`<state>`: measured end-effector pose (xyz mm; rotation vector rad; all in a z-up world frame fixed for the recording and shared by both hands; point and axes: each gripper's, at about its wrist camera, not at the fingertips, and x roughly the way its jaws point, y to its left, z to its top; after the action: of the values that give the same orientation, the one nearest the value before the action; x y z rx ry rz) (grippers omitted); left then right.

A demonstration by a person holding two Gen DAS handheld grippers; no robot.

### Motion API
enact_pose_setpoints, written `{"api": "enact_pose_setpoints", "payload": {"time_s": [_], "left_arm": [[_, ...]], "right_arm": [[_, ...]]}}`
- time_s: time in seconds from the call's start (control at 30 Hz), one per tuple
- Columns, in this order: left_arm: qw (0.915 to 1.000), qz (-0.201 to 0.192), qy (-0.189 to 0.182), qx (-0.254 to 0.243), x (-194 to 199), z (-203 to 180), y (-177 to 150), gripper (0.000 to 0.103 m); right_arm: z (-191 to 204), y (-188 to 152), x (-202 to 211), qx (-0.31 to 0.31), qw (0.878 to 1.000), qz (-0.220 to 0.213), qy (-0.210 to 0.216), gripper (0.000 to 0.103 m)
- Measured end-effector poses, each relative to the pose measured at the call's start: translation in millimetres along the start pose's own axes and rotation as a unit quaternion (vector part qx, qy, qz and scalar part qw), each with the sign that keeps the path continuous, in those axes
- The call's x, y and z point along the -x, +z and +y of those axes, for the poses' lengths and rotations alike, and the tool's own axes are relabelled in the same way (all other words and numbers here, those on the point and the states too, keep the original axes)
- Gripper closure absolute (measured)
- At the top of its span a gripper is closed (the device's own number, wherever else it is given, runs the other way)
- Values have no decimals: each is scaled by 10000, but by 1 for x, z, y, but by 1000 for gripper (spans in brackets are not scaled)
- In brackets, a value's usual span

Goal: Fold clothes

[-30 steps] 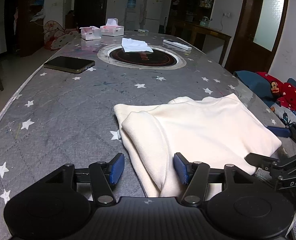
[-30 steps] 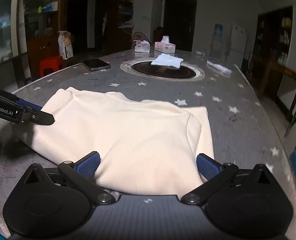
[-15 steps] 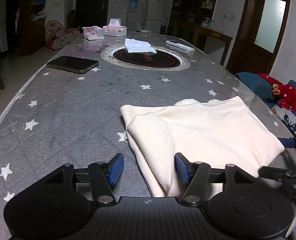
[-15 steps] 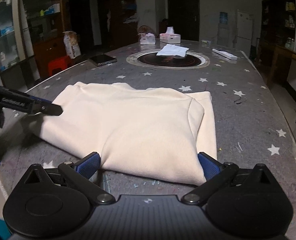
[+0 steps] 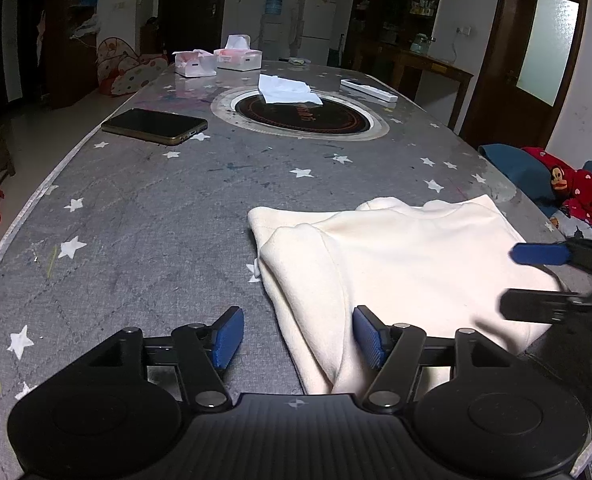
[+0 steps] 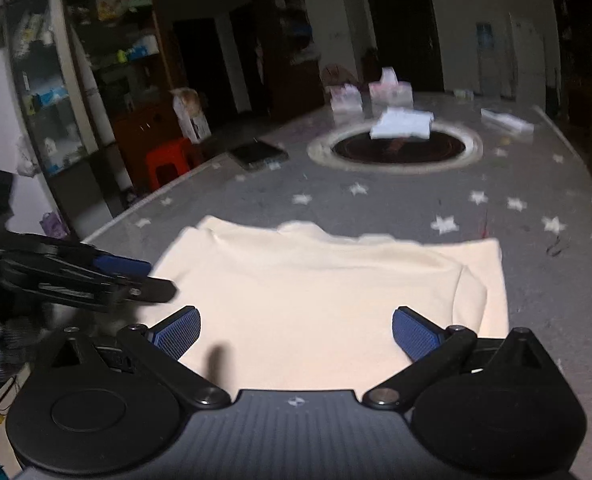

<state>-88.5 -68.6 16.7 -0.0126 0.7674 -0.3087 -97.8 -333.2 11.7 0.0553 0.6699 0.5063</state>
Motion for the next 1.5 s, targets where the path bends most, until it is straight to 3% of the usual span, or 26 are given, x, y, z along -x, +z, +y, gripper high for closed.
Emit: {"api": "enact_pose_setpoints", "payload": {"time_s": [0.3, 0.53, 0.77, 1.0, 1.3, 1.5], "left_arm": [[10000, -18, -18, -29, -2, 1, 0, 34], [10000, -14, -34, -14, -2, 2, 0, 34], [10000, -18, -55, -21, -1, 3, 0, 33], [10000, -19, -59, -20, -2, 3, 0, 32], [10000, -35, -67, -20, -2, 3, 0, 32], [10000, -41, -73, -18, -2, 3, -1, 32]], "right_arm": [[-19, 14, 3, -71, 9999, 13, -151, 0], [-24, 36, -31, -132, 9997, 174, 142, 0], [-34, 37, -40, -302, 9992, 241, 41, 0], [-13, 53, -46, 359, 9982, 123, -459, 0], [9, 66, -95, 1067, 9860, 658, -1097, 0], [3, 69, -95, 896, 9884, 577, -1080, 0]]}}
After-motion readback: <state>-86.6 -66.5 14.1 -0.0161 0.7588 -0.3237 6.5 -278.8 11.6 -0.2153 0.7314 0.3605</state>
